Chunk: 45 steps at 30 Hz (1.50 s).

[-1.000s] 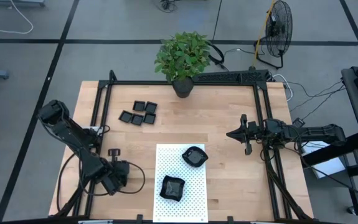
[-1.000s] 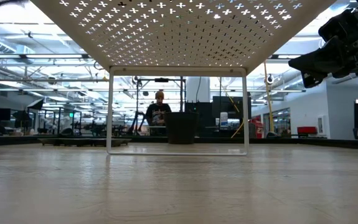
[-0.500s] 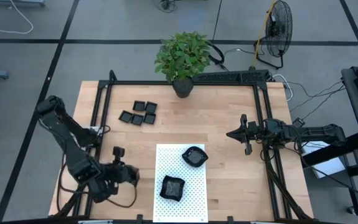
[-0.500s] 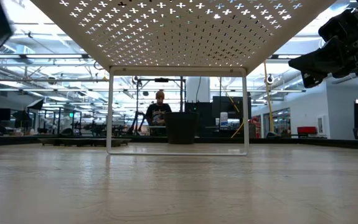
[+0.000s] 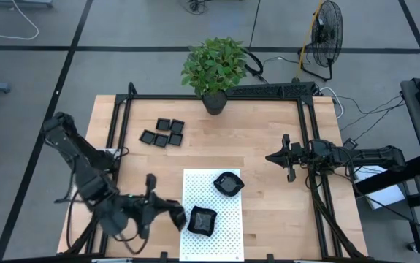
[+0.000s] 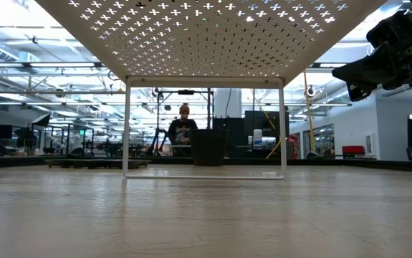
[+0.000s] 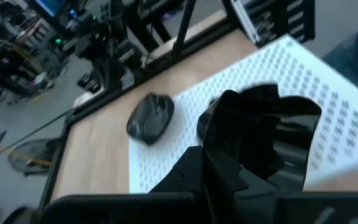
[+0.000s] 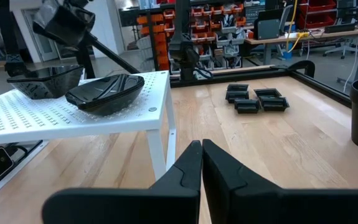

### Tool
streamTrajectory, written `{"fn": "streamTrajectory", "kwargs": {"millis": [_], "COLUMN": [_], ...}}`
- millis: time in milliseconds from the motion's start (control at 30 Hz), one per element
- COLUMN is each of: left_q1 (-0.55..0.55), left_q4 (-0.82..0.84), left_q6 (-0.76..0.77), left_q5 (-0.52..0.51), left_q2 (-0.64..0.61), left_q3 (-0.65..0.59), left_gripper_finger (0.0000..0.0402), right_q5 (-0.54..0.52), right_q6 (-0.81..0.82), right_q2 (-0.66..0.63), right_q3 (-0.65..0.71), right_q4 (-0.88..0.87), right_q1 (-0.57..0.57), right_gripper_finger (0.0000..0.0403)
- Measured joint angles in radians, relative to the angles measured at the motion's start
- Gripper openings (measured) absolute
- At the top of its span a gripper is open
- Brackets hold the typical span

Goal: Pick & Place Mini shaped plates
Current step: Stack the distorted square plate on top of the distorted square plate on the shelf, then put the square plate on the shelf

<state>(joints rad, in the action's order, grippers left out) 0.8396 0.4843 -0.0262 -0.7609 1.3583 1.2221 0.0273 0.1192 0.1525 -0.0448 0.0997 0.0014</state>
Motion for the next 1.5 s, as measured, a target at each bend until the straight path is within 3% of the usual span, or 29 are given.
{"fn": "streamTrajectory", "kwargs": {"millis": [167,333,733,1100,1500], "left_q1": [-0.123,-0.201,-0.263,-0.256,-0.256], "left_q4": [-0.137,-0.223,-0.299,-0.322,-0.323], "left_q6": [-0.112,-0.13,-0.064,-0.044,-0.056], "left_q5": [0.162,0.31,0.474,0.483,0.464], "left_q2": [0.006,0.017,0.133,0.163,0.163], "left_q3": [0.0,0.0,-0.001,-0.001,-0.001], "left_gripper_finger": [0.0004,0.0009,0.0004,0.0005,0.0067], "right_q5": [0.0,0.0,0.0,0.0,0.0], "right_q6": [0.0,0.0,0.0,0.0,0.0], "right_q2": [0.0,0.0,0.0,0.0,0.0], "right_q3": [0.0,0.0,0.0,0.0,0.0], "right_q4": [0.0,0.0,0.0,0.0,0.0], "right_q1": [0.0,0.0,0.0,0.0,0.0], "right_gripper_finger": [0.0,0.0,0.0,0.0,0.0]}}
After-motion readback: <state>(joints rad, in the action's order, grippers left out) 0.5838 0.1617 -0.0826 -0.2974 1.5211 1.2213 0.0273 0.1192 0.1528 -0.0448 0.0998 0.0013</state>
